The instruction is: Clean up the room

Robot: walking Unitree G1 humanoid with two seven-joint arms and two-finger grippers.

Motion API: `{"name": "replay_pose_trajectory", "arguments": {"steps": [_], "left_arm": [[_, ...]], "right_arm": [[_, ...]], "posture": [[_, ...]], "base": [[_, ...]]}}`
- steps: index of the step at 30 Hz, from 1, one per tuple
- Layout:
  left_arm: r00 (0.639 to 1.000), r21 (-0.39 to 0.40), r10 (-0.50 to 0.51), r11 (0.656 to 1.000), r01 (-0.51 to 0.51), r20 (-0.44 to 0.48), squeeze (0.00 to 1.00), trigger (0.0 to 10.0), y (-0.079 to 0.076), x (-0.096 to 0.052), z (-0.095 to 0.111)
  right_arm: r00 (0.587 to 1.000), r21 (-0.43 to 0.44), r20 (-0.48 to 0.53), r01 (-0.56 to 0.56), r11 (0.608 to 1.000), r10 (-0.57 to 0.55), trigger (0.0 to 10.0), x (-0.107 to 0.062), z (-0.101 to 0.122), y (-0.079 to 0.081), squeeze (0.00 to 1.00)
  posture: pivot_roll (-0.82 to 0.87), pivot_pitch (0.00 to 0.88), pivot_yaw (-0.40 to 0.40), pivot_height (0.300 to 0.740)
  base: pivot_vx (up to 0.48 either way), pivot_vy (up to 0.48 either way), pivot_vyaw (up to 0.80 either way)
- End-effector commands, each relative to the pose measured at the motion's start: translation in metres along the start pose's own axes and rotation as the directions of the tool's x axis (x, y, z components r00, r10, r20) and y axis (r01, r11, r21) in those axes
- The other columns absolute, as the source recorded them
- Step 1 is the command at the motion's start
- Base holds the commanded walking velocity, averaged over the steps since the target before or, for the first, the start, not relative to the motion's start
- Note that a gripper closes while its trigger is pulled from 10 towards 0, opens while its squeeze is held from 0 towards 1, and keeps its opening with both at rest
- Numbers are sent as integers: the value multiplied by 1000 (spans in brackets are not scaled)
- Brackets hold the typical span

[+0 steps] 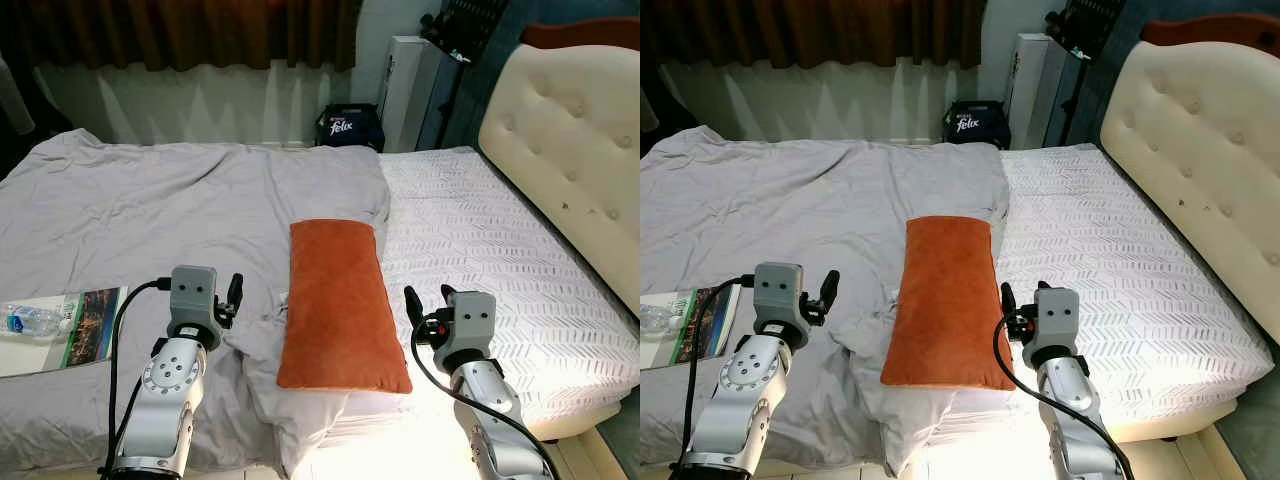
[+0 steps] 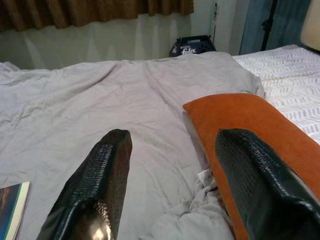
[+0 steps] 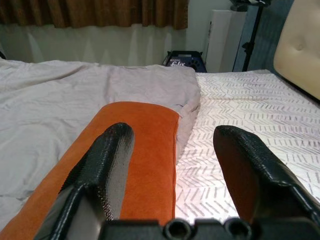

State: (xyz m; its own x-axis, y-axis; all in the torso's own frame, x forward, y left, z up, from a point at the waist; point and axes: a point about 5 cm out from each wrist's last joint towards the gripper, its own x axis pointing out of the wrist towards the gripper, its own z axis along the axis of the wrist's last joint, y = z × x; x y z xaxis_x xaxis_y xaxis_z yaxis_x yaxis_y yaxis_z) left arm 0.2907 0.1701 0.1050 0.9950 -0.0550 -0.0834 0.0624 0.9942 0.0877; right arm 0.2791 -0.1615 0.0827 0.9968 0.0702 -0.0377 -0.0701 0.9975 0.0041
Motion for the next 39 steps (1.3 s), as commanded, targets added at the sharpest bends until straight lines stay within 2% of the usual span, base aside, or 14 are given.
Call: {"name": "replay_pose_trajectory", "arguments": {"steps": [1, 8, 9, 10, 11, 14, 32, 39], "left_arm": [[1000, 0, -6, 1000, 6, -9, 0, 10000, -2, 1, -1], [1000, 0, -6, 1000, 6, -9, 0, 10000, -2, 1, -1], [1000, -5, -6, 1000, 6, -11, 0, 10000, -2, 1, -2], [1000, -5, -6, 1000, 6, -11, 0, 10000, -2, 1, -2], [1000, -13, -20, 1000, 19, -14, 0, 10000, -6, 3, -3], [999, -15, -39, 999, 38, -18, 0, 10000, -13, 6, -4], [1000, 13, -22, 1000, 22, -5, 0, 10000, -10, 7, -4], [1000, 29, -22, 999, 21, 4, 0, 10000, -10, 8, -3]], "right_arm": [[1000, -1, 11, 9, 1000, -9, 10000, 2, 5, -2, 0], [1000, -1, 11, 9, 1000, -9, 10000, 2, 5, -2, 0], [1000, 1, 8, 9, 1000, -9, 10000, 2, 5, -2, 0], [1000, 1, 8, 9, 1000, -9, 10000, 2, 5, -2, 0], [1000, 29, -5, 16, 999, -16, 10000, 6, 5, -2, 0], [999, 72, -25, 22, 997, -20, 10000, 13, 5, -2, 0], [999, 78, -10, 48, 996, -48, 10000, 13, 5, -7, 0], [999, 71, -10, 40, 997, -39, 10000, 15, 5, -4, 0]], "posture": [[24, 0, -36, 740], [24, 0, -36, 740], [0, 0, 0, 740], [0, 0, 0, 740], [35, 0, -68, 740], [34, 0, -68, 740], [38, 0, -62, 740], [37, 0, -60, 740]], "base": [[0, 0, 0], [0, 0, 0], [0, 0, 0], [0, 0, 0], [0, 0, 0], [0, 0, 0], [0, 0, 0], [0, 0, 0]]}}
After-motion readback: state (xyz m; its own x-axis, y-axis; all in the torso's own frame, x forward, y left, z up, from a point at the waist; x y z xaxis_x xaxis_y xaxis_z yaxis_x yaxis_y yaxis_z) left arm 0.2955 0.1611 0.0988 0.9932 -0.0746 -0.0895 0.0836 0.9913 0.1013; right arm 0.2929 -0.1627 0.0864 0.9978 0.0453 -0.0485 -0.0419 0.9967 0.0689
